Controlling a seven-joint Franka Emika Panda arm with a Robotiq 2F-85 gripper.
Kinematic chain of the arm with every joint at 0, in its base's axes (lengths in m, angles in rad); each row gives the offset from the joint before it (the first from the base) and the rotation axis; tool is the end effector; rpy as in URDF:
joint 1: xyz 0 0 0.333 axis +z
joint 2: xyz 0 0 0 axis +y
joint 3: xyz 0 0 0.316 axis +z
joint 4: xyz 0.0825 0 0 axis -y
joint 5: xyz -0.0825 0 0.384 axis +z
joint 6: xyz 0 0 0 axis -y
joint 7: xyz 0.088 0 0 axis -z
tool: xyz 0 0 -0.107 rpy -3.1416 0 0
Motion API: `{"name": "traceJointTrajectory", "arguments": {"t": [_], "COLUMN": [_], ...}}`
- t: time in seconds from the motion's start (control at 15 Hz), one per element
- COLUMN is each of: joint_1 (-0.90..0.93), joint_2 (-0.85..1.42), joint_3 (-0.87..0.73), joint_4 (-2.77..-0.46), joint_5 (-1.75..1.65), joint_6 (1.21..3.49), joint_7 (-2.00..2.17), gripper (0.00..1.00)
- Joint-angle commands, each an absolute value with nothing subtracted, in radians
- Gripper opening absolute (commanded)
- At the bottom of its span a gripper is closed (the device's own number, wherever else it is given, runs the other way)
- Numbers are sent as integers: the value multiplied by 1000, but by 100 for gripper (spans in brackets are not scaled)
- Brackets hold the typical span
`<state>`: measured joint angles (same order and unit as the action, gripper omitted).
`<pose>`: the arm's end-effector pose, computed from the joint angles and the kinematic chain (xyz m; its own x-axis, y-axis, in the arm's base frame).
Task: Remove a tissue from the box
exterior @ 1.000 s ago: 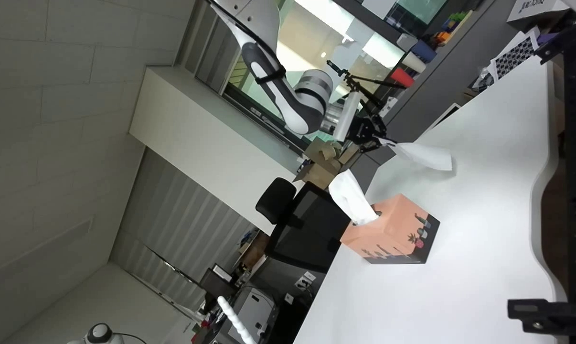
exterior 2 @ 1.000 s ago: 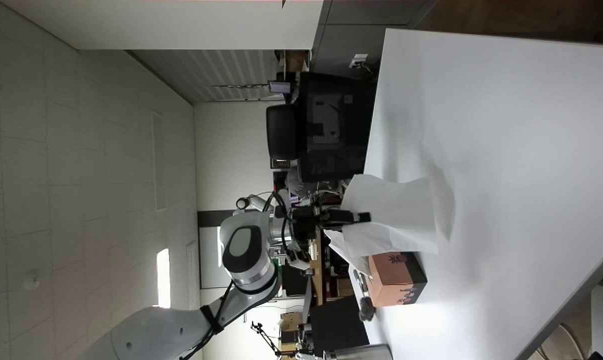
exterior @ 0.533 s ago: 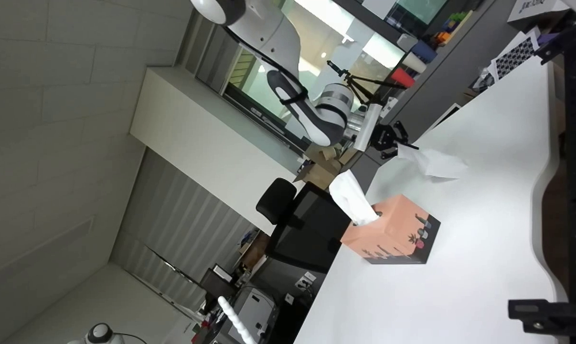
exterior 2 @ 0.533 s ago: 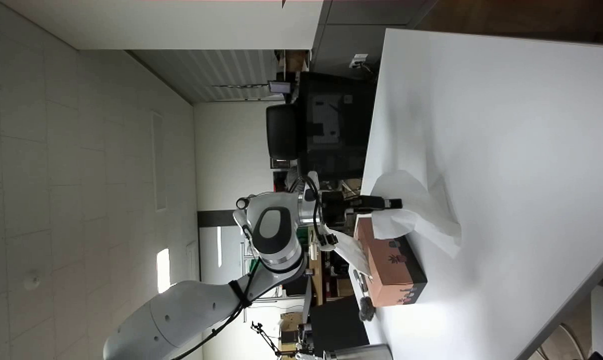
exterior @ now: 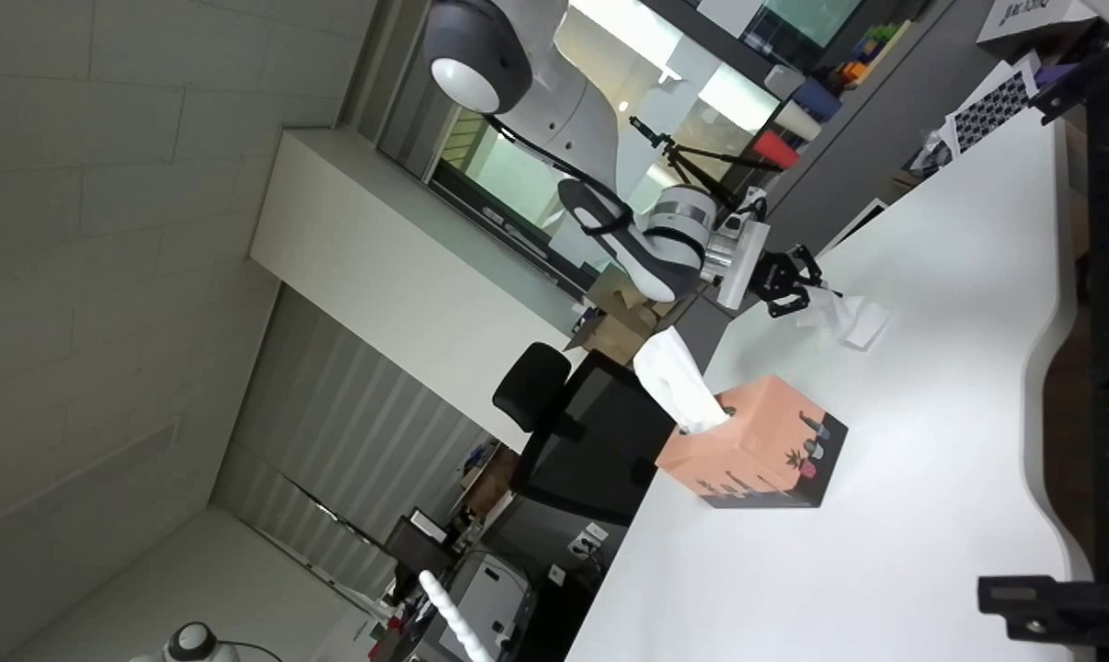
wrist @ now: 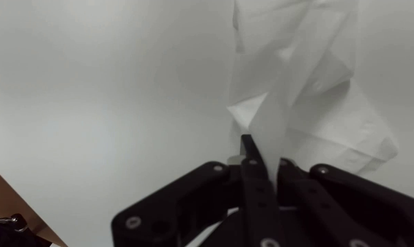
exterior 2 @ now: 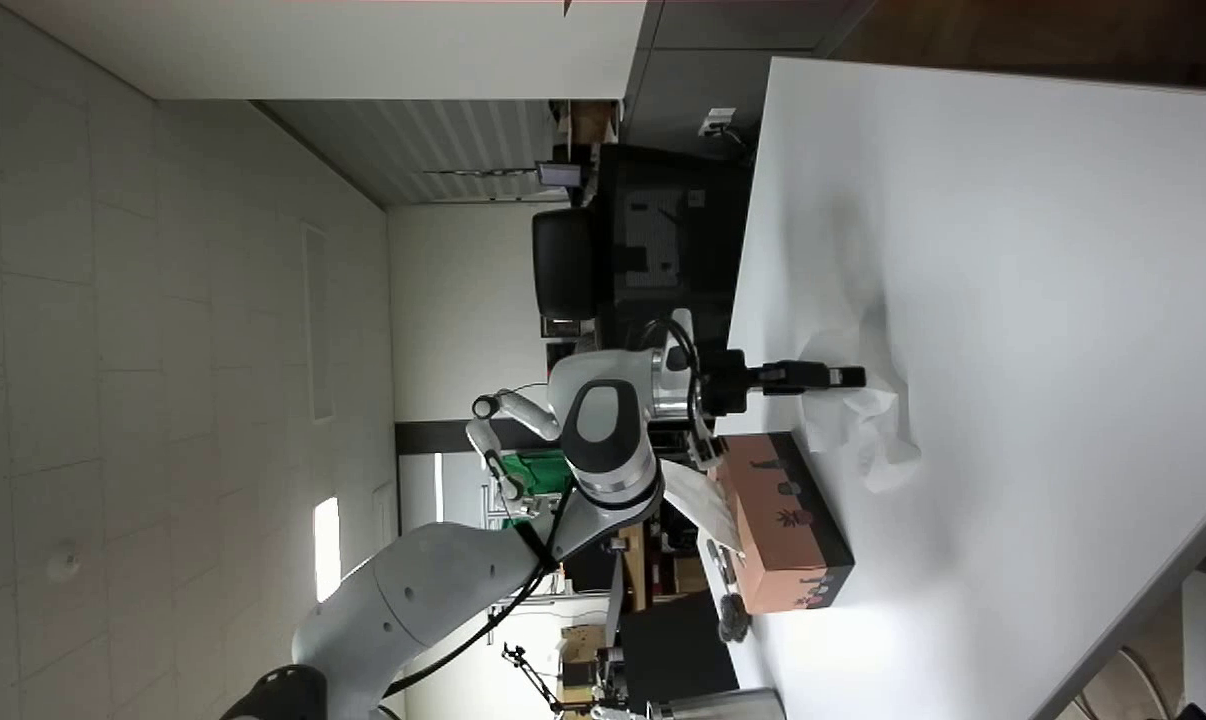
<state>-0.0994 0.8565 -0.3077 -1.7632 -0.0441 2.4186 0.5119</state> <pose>0.5805 -0.2438 0.0852 0.6915 -0.7216 -0.0336 -0.6801 -0.6659 0.3067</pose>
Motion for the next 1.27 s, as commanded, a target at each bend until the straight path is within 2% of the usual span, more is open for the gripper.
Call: {"name": "traceJointTrajectory", "arguments": {"t": [0.0,0.2,0.6,0.67,0.8,0.87,1.2], "joint_1": [-87,-76,-42,-44,-55,-56,-59], "joint_2": [908,854,608,572,502,589,582], "joint_3": [-312,-313,-302,-292,-261,-274,-268], "joint_4": [-1675,-1686,-1803,-1824,-1874,-1787,-1803], "joint_5": [-21,-25,-51,-48,-35,-50,-50], "joint_6": [2380,2383,2382,2381,2367,2372,2377], "joint_7": [520,496,437,422,372,411,404], "gripper": [32,52,94,98,100,100,100]}}
